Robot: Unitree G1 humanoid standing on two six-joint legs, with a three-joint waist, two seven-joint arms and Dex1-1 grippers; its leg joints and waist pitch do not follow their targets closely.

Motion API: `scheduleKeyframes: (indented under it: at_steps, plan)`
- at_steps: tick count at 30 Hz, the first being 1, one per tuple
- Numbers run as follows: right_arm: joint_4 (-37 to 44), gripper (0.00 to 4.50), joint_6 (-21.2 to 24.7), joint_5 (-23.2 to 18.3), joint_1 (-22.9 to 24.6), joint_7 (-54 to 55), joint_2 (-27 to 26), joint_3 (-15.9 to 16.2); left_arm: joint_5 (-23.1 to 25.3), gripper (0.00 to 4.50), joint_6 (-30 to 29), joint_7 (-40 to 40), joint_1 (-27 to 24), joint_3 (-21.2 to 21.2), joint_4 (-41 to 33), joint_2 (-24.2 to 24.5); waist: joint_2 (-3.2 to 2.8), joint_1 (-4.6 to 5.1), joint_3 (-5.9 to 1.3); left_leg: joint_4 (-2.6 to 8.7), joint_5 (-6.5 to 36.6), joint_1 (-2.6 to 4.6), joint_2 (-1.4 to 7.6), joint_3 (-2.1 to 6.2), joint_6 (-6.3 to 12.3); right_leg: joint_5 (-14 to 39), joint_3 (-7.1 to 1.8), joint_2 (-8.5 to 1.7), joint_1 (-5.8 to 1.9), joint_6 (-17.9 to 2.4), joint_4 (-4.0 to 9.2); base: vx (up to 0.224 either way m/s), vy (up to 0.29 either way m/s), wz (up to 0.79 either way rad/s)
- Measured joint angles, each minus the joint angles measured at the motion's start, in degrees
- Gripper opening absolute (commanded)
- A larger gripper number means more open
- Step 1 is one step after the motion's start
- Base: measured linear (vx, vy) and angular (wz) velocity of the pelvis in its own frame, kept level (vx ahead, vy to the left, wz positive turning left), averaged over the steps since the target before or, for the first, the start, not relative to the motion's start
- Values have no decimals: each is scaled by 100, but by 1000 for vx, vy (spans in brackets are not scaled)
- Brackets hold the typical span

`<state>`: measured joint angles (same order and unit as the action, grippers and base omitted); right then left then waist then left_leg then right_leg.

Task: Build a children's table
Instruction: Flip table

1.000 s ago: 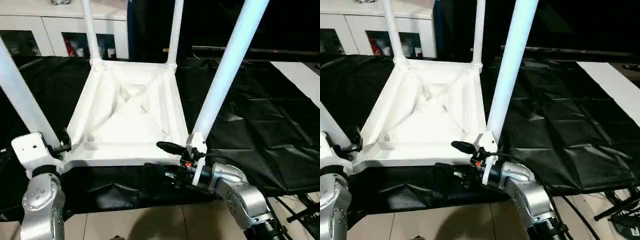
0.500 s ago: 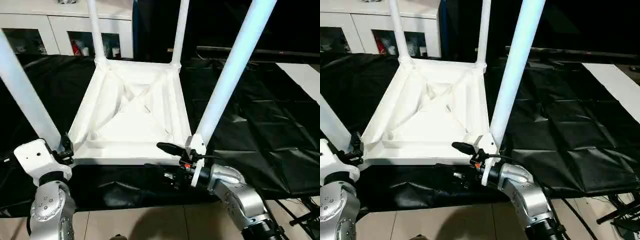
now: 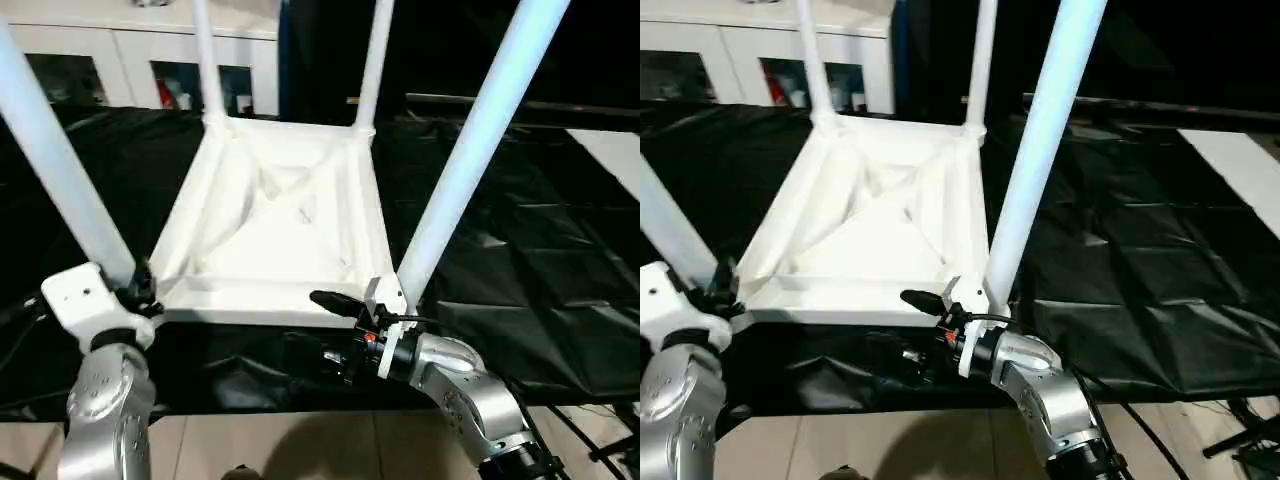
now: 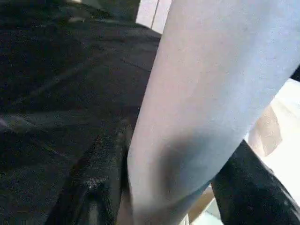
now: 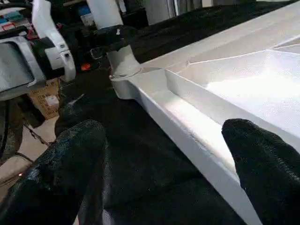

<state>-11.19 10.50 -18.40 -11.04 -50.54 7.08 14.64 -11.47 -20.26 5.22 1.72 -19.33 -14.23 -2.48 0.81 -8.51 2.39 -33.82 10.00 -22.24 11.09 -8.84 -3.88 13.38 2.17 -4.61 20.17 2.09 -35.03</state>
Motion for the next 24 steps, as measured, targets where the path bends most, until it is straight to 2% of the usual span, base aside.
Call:
scheduleKeyframes:
  at_steps: [3,7,13,15,20,24]
  plan:
    - [181,450,-3,-71,47,1,6,-70,-312,227,-241,187,232,-26,1,-184,-17,-13,5,34,-2,-6,0,-47,2,-2,1,-27,25,2,-8,0,0,0]
    - [376,450,5,-227,52,-68,96,-185,-832,227,-510,265,486,-69,56,-188,-3,-9,-4,44,-60,-39,3,-57,24,-3,3,-26,67,3,-19,0,0,0]
    - [201,450,4,-191,26,140,126,-383,-910,227,-693,354,591,-56,16,-195,-1,38,-6,29,-65,-74,0,-68,45,-7,-1,-32,89,11,-3,0,0,0]
    - [12,450,50,-240,-49,488,-86,-605,-1023,227,-747,436,593,-51,-18,-196,-1,43,-6,29,-66,-74,2,-69,44,-7,-1,-31,92,11,-8,0,0,0]
    - [-182,450,572,-776,-308,1092,-531,-1090,-1238,227,-814,626,619,24,-33,-197,13,67,-8,26,-71,-70,2,-73,49,-8,-4,-33,93,11,-15,0,0,0]
    - [-324,450,942,-1001,-358,1261,-614,-1250,-1295,227,-814,669,639,42,-28,-197,19,59,-10,28,-71,-72,2,-74,49,-9,-2,-33,93,12,-13,0,0,0]
